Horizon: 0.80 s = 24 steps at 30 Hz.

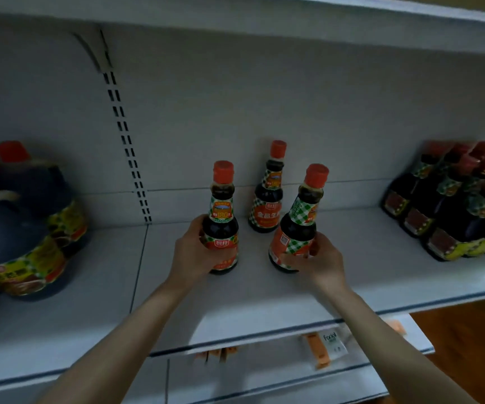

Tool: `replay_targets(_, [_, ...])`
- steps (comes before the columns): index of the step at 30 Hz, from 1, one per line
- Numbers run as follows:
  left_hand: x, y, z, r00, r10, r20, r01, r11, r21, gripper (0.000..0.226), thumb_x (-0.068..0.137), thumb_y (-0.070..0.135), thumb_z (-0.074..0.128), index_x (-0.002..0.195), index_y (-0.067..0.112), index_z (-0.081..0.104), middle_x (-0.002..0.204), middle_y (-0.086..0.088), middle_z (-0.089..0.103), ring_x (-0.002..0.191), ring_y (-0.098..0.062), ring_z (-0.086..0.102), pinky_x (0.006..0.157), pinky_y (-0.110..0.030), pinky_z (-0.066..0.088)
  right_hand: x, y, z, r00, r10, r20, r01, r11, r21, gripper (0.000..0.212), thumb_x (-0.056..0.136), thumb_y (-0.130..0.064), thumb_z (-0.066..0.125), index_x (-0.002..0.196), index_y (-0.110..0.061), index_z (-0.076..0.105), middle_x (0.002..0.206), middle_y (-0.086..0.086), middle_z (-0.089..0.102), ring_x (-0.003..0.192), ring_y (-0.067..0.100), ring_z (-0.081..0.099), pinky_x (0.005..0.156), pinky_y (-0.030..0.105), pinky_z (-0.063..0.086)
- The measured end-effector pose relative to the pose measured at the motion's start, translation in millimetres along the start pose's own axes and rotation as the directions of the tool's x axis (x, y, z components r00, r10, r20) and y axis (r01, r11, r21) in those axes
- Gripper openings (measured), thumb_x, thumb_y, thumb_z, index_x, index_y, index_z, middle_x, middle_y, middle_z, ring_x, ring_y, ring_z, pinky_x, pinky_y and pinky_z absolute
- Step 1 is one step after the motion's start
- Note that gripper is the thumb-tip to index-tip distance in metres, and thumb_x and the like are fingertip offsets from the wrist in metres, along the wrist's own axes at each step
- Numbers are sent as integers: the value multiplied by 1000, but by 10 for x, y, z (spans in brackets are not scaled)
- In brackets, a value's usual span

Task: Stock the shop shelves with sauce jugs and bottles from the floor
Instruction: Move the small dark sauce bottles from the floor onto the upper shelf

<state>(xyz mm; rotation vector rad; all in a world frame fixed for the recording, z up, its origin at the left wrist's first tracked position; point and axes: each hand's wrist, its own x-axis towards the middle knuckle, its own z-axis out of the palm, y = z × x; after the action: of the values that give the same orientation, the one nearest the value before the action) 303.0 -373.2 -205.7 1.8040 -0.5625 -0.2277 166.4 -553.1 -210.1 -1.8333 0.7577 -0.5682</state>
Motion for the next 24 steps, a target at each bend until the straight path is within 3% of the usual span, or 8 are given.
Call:
replay_targets(4, [61, -81, 116, 998, -39, -40, 38, 999, -30, 71, 55, 22, 88, 116, 30, 50, 108, 8, 62, 97, -11, 60, 88, -26, 47, 213, 78, 33, 997, -1, 77, 6, 998, -59, 67, 65, -19, 83, 124, -13, 52, 109, -2, 60, 92, 10, 54, 73, 16, 42])
replay_targets(9, [44, -85, 187, 994, -29, -107, 31, 999, 14, 69, 63, 10, 84, 122, 21, 50, 105, 13, 57, 95, -4, 55, 69, 3, 38, 304, 208, 107, 990, 22, 137, -16, 999, -43, 70, 64, -21, 83, 125, -15, 50, 116, 0, 61, 98, 14, 57, 81, 26, 45])
replay_targets(12, [24, -96, 224, 993, -9, -121, 11, 1000, 15, 67, 66, 10, 82, 120, 26, 46, 106, 14, 55, 96, -4, 54, 69, 3, 39, 287, 201, 144, 992, 14, 123, -10, 999, -34, 69, 66, -22, 82, 124, -15, 46, 103, -9, 55, 95, 13, 58, 79, 24, 46])
replay_targets(15, [1, -91, 237, 993, 7, -121, -3, 1000, 30, 68, 68, 11, 80, 124, 25, 43, 108, 16, 52, 99, -4, 52, 72, 0, 38, 267, 237, 155, 988, -7, 154, 3, 1000, 29, 45, 69, -11, 79, 100, -24, 48, 88, -21, 50, 77, -5, 54, 65, 8, 44])
replay_targets(18, [-6, -119, 241, 992, 34, -123, -29, 999, 45, 68, 69, 12, 80, 119, 32, 39, 109, 18, 51, 101, -5, 52, 77, -7, 38, 218, 307, 157, 987, -8, 162, 0, 999, 48, 51, 70, -19, 78, 110, -18, 47, 100, -12, 58, 97, 11, 60, 79, 22, 48])
replay_targets(19, [-6, -126, 241, 991, 39, -125, -33, 998, 51, 68, 69, 12, 80, 118, 33, 38, 109, 18, 51, 102, -5, 52, 77, -5, 38, 200, 312, 151, 990, -19, 141, 13, 999, 42, 46, 70, -19, 78, 107, -15, 50, 95, -11, 58, 93, 12, 60, 78, 26, 48])
replay_targets(22, [-7, -136, 243, 992, 39, -123, -33, 998, 46, 69, 69, 10, 80, 120, 31, 38, 108, 19, 50, 101, -5, 51, 72, 2, 39, 150, 286, 148, 994, -78, 74, 77, 997, 24, 30, 65, -17, 82, 70, -22, 53, 73, -13, 60, 68, 5, 61, 66, 30, 51])
replay_targets(24, [-4, -138, 246, 993, 32, -116, -26, 998, 54, 71, 69, 11, 79, 126, 25, 39, 110, 17, 50, 102, -5, 50, 71, 2, 38, 150, 300, 167, 991, -102, 85, 102, 995, 3, 29, 60, -23, 84, 72, -29, 58, 77, -10, 67, 71, 4, 66, 68, 33, 57])
